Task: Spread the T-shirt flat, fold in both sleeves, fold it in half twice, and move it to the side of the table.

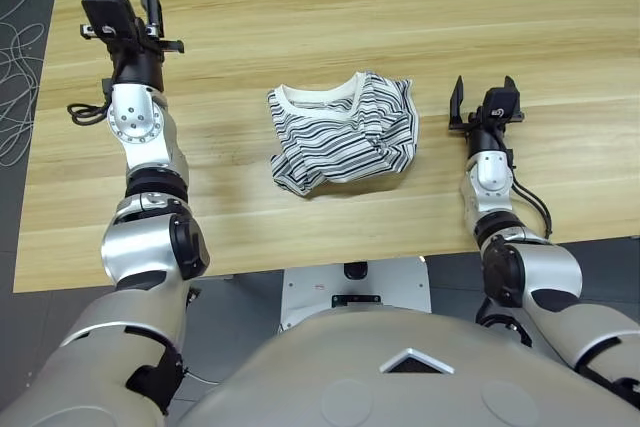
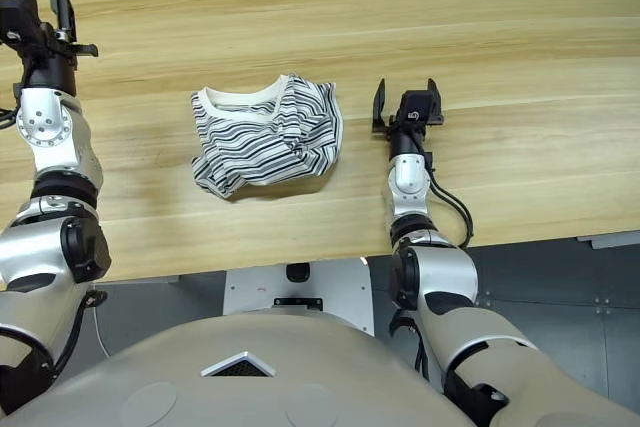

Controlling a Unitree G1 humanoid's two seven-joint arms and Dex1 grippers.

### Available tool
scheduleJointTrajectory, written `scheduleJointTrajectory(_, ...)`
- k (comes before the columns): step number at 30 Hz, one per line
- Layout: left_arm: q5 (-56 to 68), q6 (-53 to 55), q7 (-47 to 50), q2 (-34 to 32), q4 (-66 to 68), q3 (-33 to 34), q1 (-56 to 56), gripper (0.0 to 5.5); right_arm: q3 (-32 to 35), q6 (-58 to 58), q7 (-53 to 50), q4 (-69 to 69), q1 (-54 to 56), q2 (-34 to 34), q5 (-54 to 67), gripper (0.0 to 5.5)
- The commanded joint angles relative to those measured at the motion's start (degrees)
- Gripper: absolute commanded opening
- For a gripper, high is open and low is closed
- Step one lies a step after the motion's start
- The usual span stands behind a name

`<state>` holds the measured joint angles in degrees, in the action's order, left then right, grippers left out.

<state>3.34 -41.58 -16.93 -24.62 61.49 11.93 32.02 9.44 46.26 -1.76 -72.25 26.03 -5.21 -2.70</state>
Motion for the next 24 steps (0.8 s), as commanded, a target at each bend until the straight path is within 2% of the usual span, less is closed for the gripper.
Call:
scheduleJointTrajectory(1, -0.15, 3.80, -11.56, -4.14, -4.15, -3.22, -5.32, 1.76, -0.51, 1.32, -0.42, 0.96, -1.69, 0.52, -0.19, 4.39)
scheduleJointTrajectory(4, -0.20, 8.68, -21.02, -6.34, -5.10, -5.94, -7.75, 1.76, -0.95, 2.10, -0.76, 1.45, -2.28, 0.61, -0.44, 4.39)
scheduleJointTrajectory(7, -1.49, 12.53, -28.86, -8.03, -5.63, -9.27, -9.25, 2.21, -1.34, 2.48, -0.93, 1.75, -2.63, 0.64, -0.63, 4.39)
scheduleJointTrajectory(13, 0.56, 17.84, -31.77, -5.56, -7.95, -9.56, -5.93, 3.10, -1.86, 2.64, -1.18, 2.10, -2.95, 0.44, -0.77, 4.39)
scheduleJointTrajectory(19, 7.99, 31.24, -34.83, -0.54, -14.98, -8.07, -1.96, 3.16, -2.29, 2.42, -1.16, 2.28, -2.98, 0.36, -0.81, 4.39)
scheduleJointTrajectory(22, 8.34, 34.92, -34.87, 0.63, -15.95, -8.79, -0.79, 3.58, -2.59, 2.55, -1.33, 2.45, -3.07, 0.53, -0.95, 4.39)
scheduleJointTrajectory(24, 6.20, 35.13, -33.87, 1.24, -13.95, -10.31, 0.05, 3.58, -2.82, 2.62, -1.37, 2.61, -3.09, 0.70, -1.07, 4.39)
